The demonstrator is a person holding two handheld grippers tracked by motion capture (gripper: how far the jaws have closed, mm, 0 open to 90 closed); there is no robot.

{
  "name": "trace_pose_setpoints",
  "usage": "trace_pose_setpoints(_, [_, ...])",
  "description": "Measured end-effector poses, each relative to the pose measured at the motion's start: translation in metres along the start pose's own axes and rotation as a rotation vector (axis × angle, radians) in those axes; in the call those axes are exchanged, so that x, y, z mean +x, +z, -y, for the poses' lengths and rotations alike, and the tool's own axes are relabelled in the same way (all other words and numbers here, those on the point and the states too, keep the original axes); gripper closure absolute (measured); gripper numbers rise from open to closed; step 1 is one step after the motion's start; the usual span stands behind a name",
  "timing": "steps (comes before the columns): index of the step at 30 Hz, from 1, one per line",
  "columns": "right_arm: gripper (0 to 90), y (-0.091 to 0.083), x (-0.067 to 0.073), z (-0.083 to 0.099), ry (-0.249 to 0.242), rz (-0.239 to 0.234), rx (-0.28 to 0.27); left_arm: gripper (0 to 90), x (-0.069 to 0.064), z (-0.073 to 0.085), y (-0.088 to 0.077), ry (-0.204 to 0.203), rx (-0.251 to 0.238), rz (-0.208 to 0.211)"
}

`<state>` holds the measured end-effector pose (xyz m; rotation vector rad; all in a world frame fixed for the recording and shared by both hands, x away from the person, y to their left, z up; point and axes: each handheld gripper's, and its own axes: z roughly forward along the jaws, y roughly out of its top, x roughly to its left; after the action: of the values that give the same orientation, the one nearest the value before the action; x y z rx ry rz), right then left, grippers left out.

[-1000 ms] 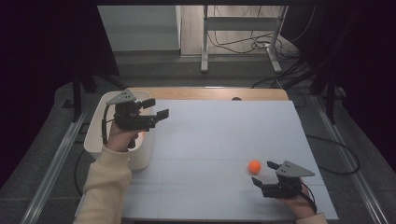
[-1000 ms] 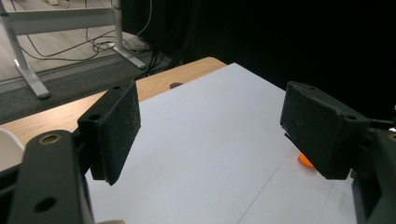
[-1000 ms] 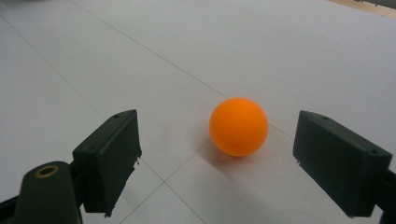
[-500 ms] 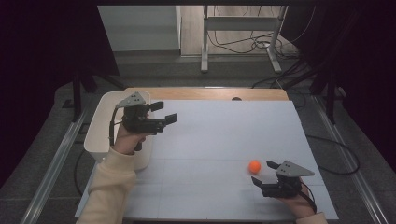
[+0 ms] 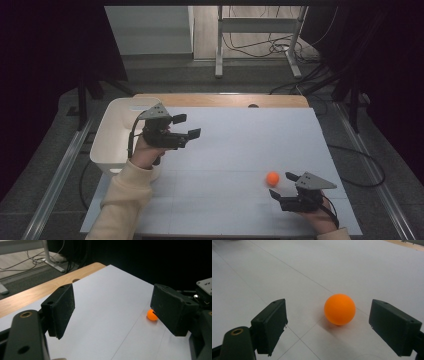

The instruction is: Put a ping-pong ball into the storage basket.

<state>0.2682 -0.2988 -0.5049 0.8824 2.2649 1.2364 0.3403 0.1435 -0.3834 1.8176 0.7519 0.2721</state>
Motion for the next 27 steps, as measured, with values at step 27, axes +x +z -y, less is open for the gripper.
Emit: trace_pose_setpoints(27, [15.5,0.001,0.0,0.0,-0.004,-0.001,0.003,20.3,-0.015,0.01,0.034,0.041,0.101,0.042])
